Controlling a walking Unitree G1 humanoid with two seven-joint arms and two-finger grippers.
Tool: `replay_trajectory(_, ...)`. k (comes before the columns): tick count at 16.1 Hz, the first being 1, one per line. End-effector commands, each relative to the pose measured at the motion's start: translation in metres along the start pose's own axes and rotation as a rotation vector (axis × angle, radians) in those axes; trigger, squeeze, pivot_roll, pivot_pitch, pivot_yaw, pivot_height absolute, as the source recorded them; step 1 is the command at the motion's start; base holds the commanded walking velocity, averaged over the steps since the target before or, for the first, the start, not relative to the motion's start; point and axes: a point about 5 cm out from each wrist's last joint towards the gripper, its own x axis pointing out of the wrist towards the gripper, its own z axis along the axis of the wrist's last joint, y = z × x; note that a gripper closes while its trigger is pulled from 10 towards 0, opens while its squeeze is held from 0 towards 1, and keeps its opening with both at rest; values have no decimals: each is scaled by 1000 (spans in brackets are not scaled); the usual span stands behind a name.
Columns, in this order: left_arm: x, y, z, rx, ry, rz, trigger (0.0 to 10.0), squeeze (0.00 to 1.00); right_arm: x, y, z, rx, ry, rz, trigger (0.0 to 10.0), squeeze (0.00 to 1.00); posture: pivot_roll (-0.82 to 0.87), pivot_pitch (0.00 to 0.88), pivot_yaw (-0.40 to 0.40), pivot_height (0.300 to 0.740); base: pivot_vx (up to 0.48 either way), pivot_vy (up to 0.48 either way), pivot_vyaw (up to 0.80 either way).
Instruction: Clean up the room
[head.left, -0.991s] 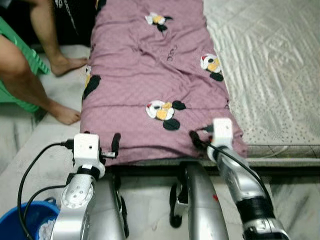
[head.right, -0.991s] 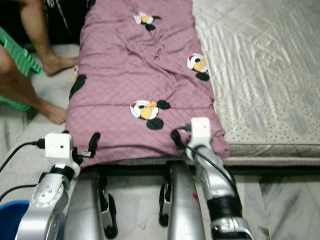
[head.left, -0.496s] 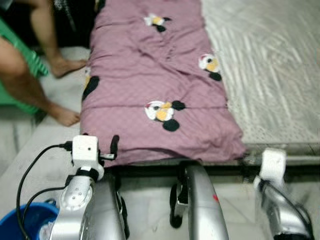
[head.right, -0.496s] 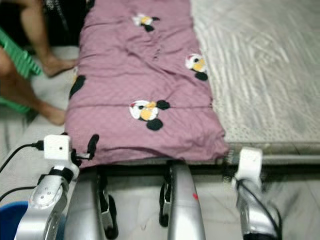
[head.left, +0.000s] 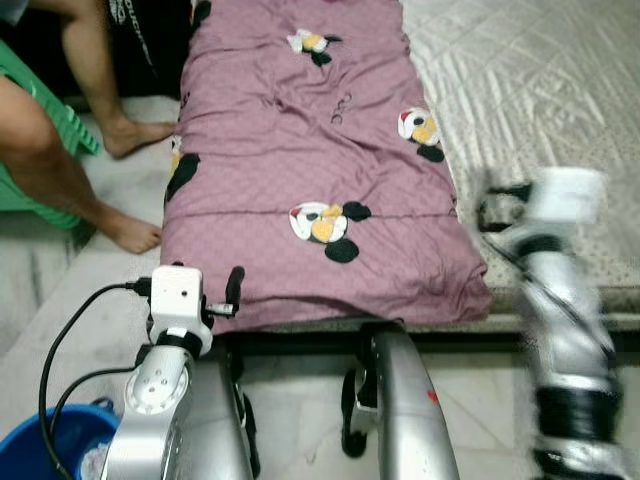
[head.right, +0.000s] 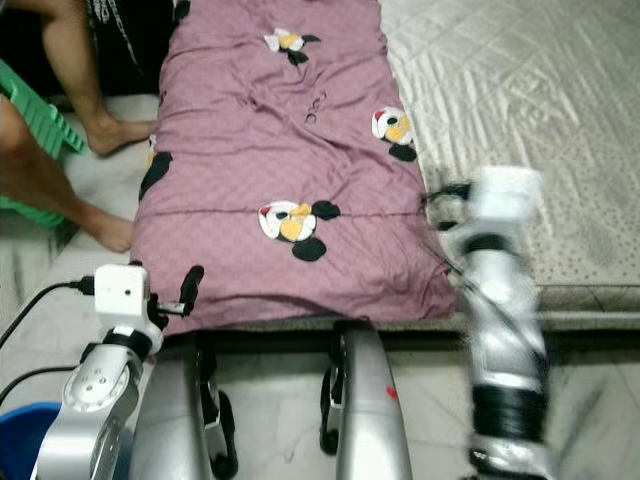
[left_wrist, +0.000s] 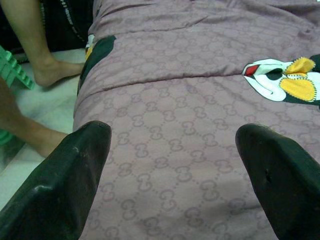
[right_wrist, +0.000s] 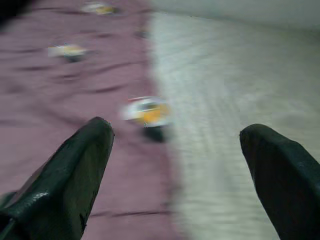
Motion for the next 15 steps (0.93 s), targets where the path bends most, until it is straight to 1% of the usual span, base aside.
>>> replay_trajectory(1, 1, 0, -2, 1, 14, -9, 10000, 0, 2, 13, -17, 21, 77, 104, 10000, 0, 13, 245, 2, 576, 0, 0, 0)
replay_trajectory(2, 3, 0, -1, -1, 10, -14, 10000, 0, 5, 25, -29, 37, 116, 174, 10000, 0, 15, 247, 2, 576, 0, 0, 0)
replay_trajectory(4, 2, 1, 0, -1, 9, -17, 10000, 0, 5, 37, -49, 37, 190, 235, 10000, 0, 46, 257, -2, 576, 0, 0, 0)
replay_trajectory(5, -1, 3, 0, 4, 11, -9, 10000, 0, -1, 37, -73, 85, 302, 193, 10000, 0, 59, 261, 0, 576, 0, 0, 0)
replay_trajectory(6, -2, 6, -1, 3, 15, 6, 10000, 0, -8, 33, -91, 104, 385, 149, 10000, 0, 63, 264, 1, 576, 0, 0, 0)
replay_trajectory(7, -3, 8, -1, 3, 17, 11, 10000, 0, -21, 26, -112, 102, 475, 92, 10000, 0, 62, 273, 1, 576, 0, 0, 0)
replay_trajectory(8, -3, 9, -1, 4, 17, 11, 10000, 0, -23, 24, -116, 102, 487, 74, 10000, 0, 61, 274, 1, 576, 0, 0, 0)
replay_trajectory(9, -2, 9, -1, 6, 19, 10, 10000, 0, -33, 10, -127, 123, 528, -28, 10000, 0, 55, 277, 1, 576, 0, 0, 0)
replay_trajectory(10, -1, 9, -1, 6, 19, 10, 10000, 0, -36, 6, -131, 142, 543, -71, 10000, 0, 51, 277, 1, 576, 0, 0, 0)
replay_trajectory(11, 0, 8, 0, 4, 15, 9, 10000, 0, -42, -11, -133, 180, 545, -184, 10000, 0, 41, 273, 4, 576, 0, 0, 0)
replay_trajectory(12, 1, 8, -1, 3, 16, 8, 10000, 0, -47, -24, -132, 177, 533, -250, 10000, 0, 32, 267, 6, 576, 0, 0, 0)
replay_trajectory(13, 2, 7, -2, 1, 16, 6, 10000, 0, -51, -33, -130, 179, 515, -289, 10000, 0, 26, 264, 8, 576, 0, 0, 0)
replay_trajectory(14, 2, 6, -2, 1, 16, 2, 10000, 0, -53, -37, -126, 193, 477, -296, 10000, 0, 21, 261, 9, 576, 0, 0, 0)
replay_trajectory(15, 4, 5, -4, 4, 13, -5, 10000, 0, -60, -43, -111, 168, 377, -257, 10000, 0, -7, 241, 13, 576, 0, 0, 0)
